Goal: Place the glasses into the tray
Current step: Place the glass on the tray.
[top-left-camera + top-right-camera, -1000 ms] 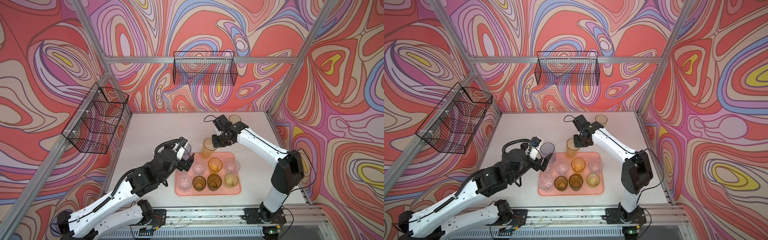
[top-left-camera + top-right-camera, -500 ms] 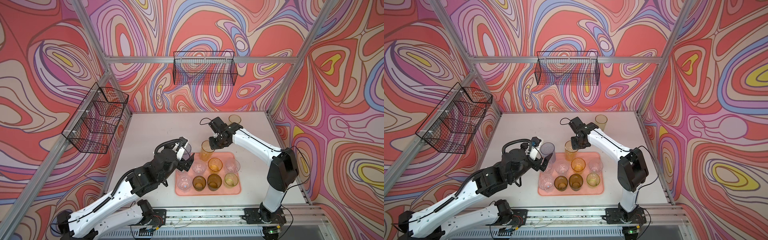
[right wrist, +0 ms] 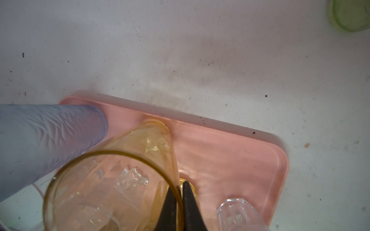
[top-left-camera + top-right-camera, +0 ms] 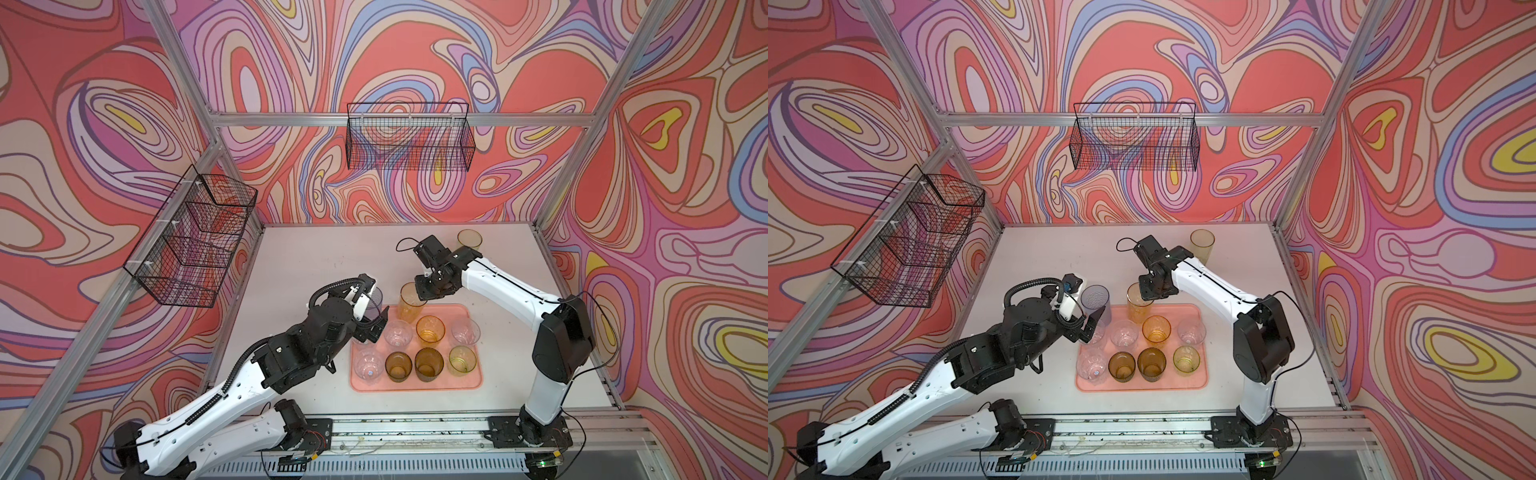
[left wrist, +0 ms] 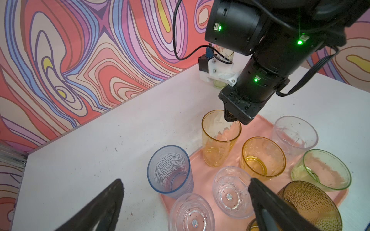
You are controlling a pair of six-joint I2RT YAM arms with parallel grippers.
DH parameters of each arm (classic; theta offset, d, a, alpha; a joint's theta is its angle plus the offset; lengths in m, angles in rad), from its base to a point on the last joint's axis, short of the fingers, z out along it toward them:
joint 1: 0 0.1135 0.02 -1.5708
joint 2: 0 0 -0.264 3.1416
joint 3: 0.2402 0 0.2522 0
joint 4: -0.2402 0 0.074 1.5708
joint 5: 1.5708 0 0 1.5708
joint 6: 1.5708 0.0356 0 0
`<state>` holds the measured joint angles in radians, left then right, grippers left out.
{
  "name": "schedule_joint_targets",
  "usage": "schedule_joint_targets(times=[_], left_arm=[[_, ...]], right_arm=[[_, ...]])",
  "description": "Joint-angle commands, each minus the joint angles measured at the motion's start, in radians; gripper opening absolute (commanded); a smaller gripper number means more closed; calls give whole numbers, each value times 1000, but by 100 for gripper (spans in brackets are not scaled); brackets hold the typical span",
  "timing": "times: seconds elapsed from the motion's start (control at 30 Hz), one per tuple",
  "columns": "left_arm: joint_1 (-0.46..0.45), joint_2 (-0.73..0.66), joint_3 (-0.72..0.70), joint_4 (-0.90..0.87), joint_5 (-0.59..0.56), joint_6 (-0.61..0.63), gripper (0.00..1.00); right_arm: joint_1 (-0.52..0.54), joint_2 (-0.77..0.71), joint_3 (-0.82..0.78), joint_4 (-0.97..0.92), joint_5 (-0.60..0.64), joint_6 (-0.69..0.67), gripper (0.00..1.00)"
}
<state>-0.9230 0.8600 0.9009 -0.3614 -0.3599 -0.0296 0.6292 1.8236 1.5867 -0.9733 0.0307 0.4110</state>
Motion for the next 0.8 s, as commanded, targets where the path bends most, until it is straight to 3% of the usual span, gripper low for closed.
schedule_joint_targets(times=[0.0,0.13,0.27,0.47,0.77], left_arm=[[0,2,26,-8,-10,6,100],[0,4,26,-8,-11,6,100],[-1,5,27,-8,-12,8,100],[0,7,26,-10,-14,8,100],[-1,7,26,-8,-16,7,100]], right_arm=[[9,28,20,7,8,8,0],[11,29,22,8,3,10,0],[11,27,23,11,3,9,8],[11,23,28,18,-13,10,30],[11,10,41,31,-25,22,53]])
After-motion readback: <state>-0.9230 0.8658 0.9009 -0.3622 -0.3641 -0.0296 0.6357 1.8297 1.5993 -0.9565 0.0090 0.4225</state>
